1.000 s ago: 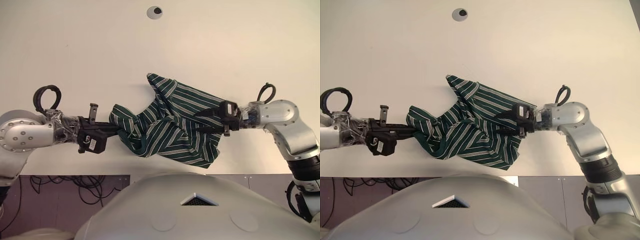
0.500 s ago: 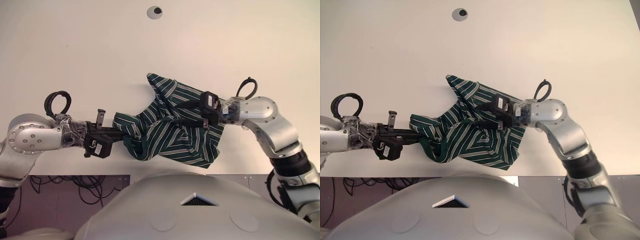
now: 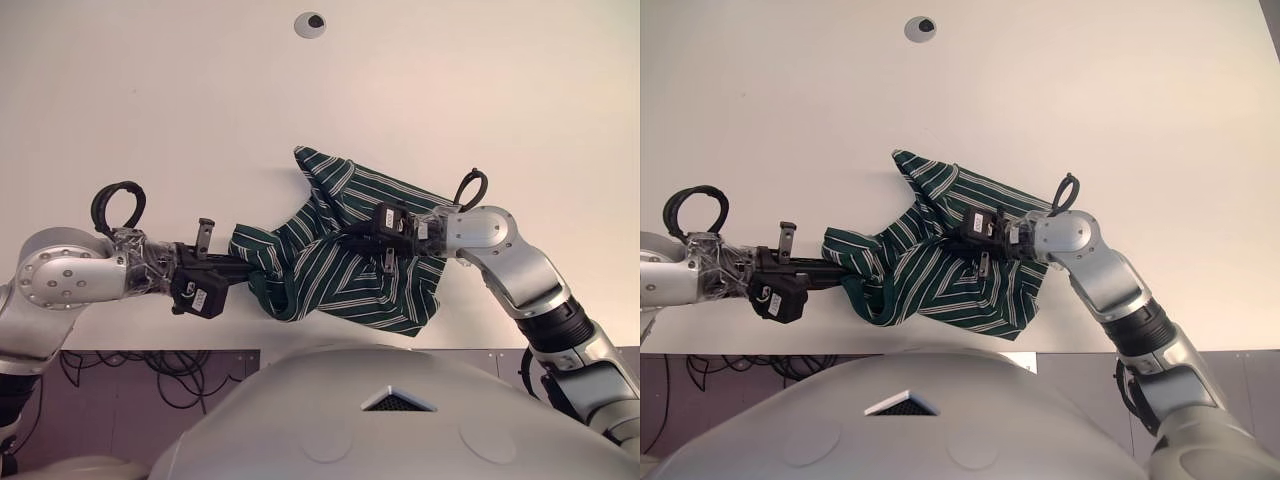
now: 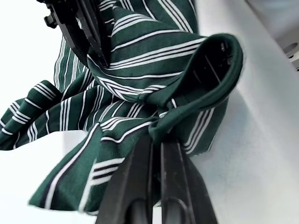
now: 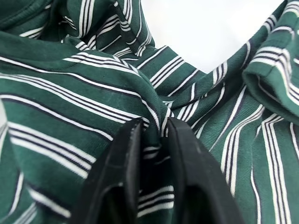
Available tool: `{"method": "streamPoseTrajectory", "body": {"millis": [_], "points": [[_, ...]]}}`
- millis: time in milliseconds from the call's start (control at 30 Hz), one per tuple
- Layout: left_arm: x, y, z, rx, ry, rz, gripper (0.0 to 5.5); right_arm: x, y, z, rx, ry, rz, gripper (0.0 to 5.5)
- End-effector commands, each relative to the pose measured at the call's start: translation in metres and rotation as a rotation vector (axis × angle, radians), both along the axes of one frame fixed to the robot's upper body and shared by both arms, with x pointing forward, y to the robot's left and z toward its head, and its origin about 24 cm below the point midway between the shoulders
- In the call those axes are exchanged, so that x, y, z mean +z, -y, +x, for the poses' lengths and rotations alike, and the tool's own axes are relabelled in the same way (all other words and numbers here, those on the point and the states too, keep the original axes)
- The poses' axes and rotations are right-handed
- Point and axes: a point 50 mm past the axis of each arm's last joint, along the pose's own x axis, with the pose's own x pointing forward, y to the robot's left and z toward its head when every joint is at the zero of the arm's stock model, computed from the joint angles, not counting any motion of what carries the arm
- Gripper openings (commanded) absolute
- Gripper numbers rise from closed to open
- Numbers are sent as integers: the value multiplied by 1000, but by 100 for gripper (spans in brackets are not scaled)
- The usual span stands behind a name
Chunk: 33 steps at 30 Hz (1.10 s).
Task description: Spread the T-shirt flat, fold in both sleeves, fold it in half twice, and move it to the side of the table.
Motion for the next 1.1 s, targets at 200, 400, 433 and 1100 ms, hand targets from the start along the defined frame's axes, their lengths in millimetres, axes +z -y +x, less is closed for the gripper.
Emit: {"method": "streamPoseTrajectory", "body": {"millis": [200, 400, 433, 1100], "points": [[0, 0, 1, -2, 18, 5, 0, 5, 4, 3, -12, 28, 0, 3], [16, 6, 24, 22, 222, -103, 0, 38, 24, 21, -155, 156, 107, 3], [24, 6, 37, 57, 308, -156, 0, 49, 30, 25, -188, 195, 136, 3], [199, 29, 259, 570, 1207, -227, 0, 246, 102, 205, -793, 1182, 47, 3]]}}
